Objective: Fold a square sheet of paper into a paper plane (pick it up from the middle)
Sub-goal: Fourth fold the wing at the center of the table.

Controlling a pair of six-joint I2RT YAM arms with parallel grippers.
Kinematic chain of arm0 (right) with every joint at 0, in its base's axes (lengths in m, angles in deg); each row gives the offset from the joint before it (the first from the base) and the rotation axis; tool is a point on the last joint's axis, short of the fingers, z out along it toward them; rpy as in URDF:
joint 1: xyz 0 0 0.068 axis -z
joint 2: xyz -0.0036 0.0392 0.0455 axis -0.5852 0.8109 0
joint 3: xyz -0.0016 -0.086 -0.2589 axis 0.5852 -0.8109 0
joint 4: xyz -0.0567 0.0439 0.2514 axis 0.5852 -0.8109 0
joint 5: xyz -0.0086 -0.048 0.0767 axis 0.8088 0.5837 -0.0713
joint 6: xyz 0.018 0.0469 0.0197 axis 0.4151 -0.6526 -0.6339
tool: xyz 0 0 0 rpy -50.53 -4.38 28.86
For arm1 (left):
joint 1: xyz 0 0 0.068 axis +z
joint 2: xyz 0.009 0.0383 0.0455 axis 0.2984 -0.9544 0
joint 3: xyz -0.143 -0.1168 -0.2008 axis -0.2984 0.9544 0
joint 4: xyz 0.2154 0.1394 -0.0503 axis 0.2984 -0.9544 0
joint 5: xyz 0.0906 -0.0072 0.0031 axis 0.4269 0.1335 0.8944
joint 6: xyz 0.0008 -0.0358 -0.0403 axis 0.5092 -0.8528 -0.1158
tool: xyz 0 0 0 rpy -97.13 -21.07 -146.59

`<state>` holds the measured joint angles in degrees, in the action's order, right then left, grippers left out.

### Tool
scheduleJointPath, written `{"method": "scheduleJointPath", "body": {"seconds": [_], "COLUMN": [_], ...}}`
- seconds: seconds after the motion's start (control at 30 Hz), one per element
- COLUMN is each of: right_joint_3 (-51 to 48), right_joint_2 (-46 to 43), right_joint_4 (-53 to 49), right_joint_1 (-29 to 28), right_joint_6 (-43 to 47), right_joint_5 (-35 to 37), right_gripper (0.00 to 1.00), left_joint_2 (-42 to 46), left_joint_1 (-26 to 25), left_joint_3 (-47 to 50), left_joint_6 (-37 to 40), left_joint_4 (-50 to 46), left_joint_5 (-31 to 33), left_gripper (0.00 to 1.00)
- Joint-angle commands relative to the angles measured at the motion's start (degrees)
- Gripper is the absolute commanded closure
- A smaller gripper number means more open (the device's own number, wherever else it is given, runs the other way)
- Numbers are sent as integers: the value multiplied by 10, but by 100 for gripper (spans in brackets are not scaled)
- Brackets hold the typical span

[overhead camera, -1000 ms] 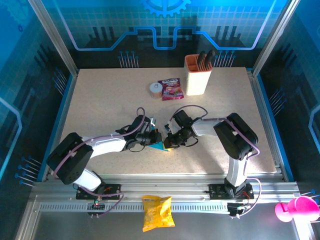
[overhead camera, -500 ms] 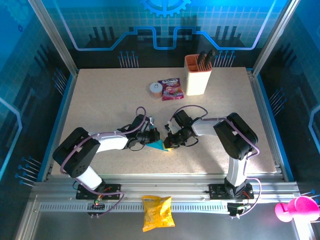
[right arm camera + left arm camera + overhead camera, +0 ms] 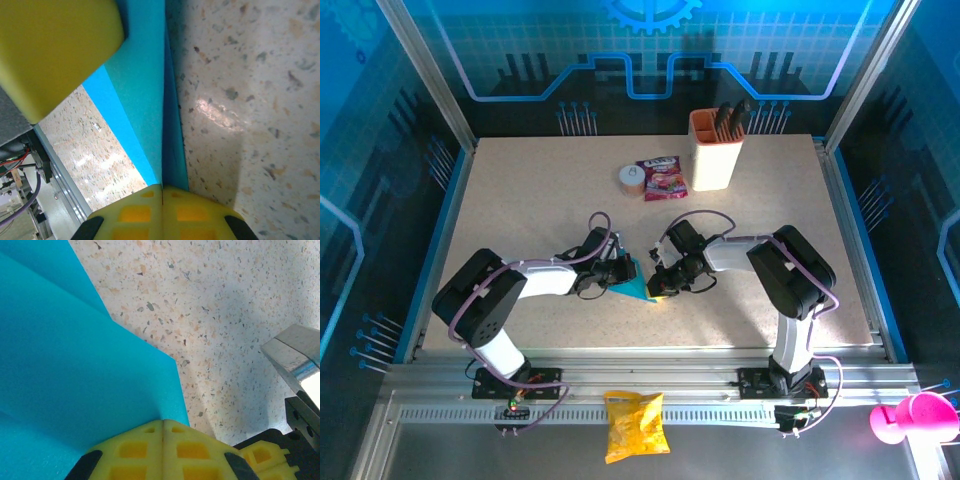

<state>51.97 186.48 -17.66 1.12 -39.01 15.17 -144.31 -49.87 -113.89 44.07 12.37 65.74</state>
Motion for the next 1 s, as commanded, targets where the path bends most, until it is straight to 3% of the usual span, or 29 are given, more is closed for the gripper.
{"method": "scheduleJointPath", "body": {"seconds": [0.0,0.27,0.53,0.8,0.97], "right_joint_3": [-1,-1,-2,-6,-6], "right_joint_2": [21,21,21,19,20], "right_joint_4": [-42,-44,-40,-35,-31], "right_joint_1": [6,6,5,4,4], "right_joint_6": [9,10,8,4,2], "right_joint_5": [30,32,30,29,28], "right_gripper": [100,100,100,100,100], "left_joint_2": [11,7,89,178,200], "left_joint_1": [6,14,16,15,11], "left_joint_3": [-16,-28,12,20,22], "left_joint_6": [23,21,-2,4,0], "left_joint_4": [4,15,32,-37,-67], "left_joint_5": [8,1,9,22,11], "left_gripper": [100,100,99,73,47]}}
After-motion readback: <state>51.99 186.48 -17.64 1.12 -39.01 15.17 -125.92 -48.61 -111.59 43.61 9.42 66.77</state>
